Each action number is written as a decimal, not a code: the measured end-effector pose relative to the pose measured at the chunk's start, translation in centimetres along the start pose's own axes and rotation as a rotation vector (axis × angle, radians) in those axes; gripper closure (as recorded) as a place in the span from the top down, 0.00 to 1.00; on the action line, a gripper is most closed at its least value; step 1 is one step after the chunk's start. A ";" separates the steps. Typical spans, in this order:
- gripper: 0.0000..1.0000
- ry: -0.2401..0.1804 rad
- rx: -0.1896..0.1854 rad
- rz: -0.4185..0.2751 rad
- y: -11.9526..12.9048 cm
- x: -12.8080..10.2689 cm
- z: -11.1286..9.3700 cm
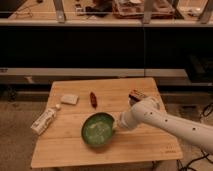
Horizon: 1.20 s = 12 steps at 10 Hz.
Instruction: Drag the ceramic bowl in a circle
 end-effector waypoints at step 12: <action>0.00 -0.092 0.009 -0.286 -12.9 -0.3 4.2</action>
